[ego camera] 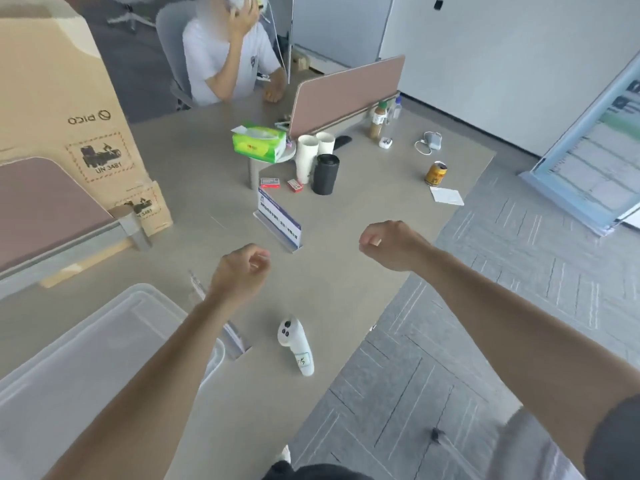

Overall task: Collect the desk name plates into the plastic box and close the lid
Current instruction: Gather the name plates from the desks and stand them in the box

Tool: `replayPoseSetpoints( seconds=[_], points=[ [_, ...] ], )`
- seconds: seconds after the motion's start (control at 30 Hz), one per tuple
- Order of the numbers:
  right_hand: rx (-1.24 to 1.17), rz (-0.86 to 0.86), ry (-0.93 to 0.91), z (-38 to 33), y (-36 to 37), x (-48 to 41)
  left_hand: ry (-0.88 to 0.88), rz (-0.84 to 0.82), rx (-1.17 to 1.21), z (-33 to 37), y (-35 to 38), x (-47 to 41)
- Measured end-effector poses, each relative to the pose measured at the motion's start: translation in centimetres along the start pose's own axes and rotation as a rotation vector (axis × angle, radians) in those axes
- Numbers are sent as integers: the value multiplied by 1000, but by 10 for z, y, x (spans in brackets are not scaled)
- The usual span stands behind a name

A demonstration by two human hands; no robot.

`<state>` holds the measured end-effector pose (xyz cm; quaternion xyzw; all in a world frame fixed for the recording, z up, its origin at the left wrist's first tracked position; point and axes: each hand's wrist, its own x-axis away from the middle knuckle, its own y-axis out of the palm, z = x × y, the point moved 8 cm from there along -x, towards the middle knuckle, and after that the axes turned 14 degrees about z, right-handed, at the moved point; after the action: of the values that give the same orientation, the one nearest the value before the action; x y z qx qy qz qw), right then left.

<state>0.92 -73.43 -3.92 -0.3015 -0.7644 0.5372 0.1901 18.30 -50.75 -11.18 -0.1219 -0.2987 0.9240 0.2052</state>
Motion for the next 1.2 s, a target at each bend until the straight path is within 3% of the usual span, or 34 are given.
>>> replayPoseSetpoints(
  seconds=[0.2, 0.47, 0.73, 0.8, 0.97, 1.2],
  points=[
    [54, -114, -91, -7, 34, -90, -36, 31, -124, -14, 14, -53],
    [101, -315, -359, -33, 132, -223, -66, -24, -559, -30, 65, -104],
    [83, -448, -745, -72, 205, -306, -444, -14, -671, -37, 120, -109],
    [57, -485, -763, -81, 218, -321, -497, -41, -680, -32, 141, -112],
    [-112, -618, -714, -111, 250, -347, -434, -168, -827, -18, 191, -139],
    [-272, -767, -650, -107, 277, -360, -575, -73, -759, -14, 216, -163]
  ],
)
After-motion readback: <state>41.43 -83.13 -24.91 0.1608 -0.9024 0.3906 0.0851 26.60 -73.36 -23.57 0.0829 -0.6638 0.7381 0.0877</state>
